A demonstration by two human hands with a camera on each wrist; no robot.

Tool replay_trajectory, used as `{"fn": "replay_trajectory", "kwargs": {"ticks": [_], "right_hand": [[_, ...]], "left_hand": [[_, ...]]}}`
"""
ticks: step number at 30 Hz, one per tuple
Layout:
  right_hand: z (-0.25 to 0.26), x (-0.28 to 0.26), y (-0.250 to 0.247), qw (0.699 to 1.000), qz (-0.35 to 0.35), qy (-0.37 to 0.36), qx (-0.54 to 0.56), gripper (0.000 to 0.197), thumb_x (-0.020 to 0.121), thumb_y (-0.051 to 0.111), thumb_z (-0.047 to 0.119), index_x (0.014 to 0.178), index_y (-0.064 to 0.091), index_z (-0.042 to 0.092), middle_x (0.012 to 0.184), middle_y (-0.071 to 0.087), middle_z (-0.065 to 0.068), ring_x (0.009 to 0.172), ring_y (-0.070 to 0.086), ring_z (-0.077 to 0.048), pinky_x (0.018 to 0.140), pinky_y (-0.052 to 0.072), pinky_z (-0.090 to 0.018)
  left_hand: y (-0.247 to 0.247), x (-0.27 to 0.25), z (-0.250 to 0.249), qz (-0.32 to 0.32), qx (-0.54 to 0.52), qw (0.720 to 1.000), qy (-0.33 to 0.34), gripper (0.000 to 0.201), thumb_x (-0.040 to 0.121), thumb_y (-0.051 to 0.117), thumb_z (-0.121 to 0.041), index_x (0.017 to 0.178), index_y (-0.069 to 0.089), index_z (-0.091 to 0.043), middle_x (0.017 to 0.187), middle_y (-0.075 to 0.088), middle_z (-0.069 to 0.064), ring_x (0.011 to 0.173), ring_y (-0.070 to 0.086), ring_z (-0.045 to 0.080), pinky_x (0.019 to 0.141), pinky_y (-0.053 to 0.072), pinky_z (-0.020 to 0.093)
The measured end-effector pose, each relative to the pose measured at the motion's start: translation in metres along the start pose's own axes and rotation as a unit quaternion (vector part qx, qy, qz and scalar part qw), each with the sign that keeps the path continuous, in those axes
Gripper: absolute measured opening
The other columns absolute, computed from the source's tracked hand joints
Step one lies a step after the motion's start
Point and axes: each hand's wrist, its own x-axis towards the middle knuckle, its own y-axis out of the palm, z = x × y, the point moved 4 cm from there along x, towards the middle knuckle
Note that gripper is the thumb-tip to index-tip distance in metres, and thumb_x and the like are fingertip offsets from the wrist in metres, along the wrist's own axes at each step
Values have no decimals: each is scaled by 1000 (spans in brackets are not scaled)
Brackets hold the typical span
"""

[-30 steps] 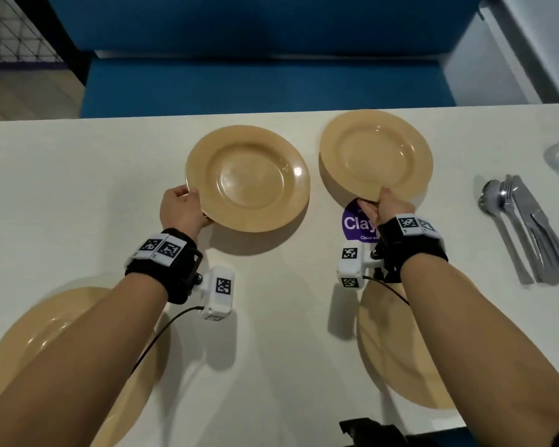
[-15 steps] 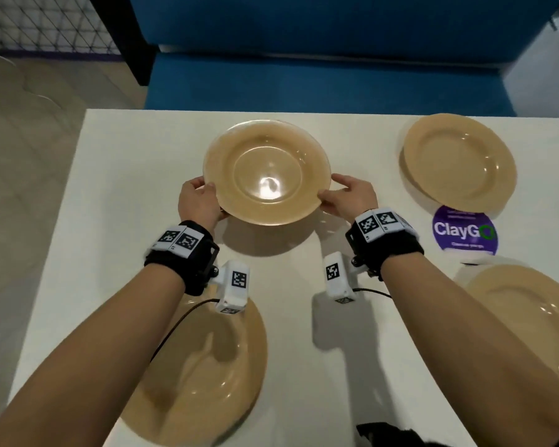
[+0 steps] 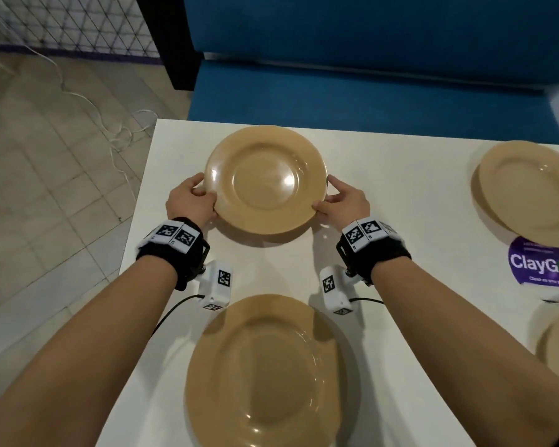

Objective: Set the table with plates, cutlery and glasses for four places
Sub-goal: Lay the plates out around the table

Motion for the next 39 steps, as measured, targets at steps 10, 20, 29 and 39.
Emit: {"fn": "replay_trajectory", "kwargs": {"ticks": [10, 20, 29, 39], "right_hand": [[-8, 1, -1, 1000, -4, 4, 11, 65, 73, 76, 7, 132, 54, 25, 82, 68, 0, 82, 71, -22, 92, 53, -36], [-13, 7, 5, 1000, 4, 1, 29, 70, 73, 76, 8, 136, 50, 25, 88, 71, -2, 89, 70, -24, 93, 52, -39], [-17, -5, 0, 998, -25, 11, 63, 75, 73, 76, 21, 140, 43, 19, 79, 72, 3, 99, 67, -16, 94, 52, -30], [-27, -87, -20, 997, 29, -38, -68, 55, 78, 73, 35, 130, 56, 26, 100, 70, 1, 99, 63, -15, 96, 48, -30]], "left_hand": [[0, -1, 3, 13, -30, 999, -17, 57, 76, 60, -4, 130, 56, -24, 93, 71, -4, 95, 68, 29, 84, 57, 40], [-3, 2, -4, 10, -6, 1000, -17, 56, 72, 61, -9, 125, 59, -25, 95, 70, -4, 94, 68, 22, 90, 54, 39], [-10, -12, -6, -6, 8, 1000, -2, 61, 70, 58, -29, 131, 52, -25, 107, 68, -3, 102, 65, 22, 94, 51, 40], [-29, -99, 6, 60, 152, 983, 79, 82, 81, 69, -34, 148, 24, -18, 145, 40, 7, 134, 38, 24, 110, 34, 41]]}}
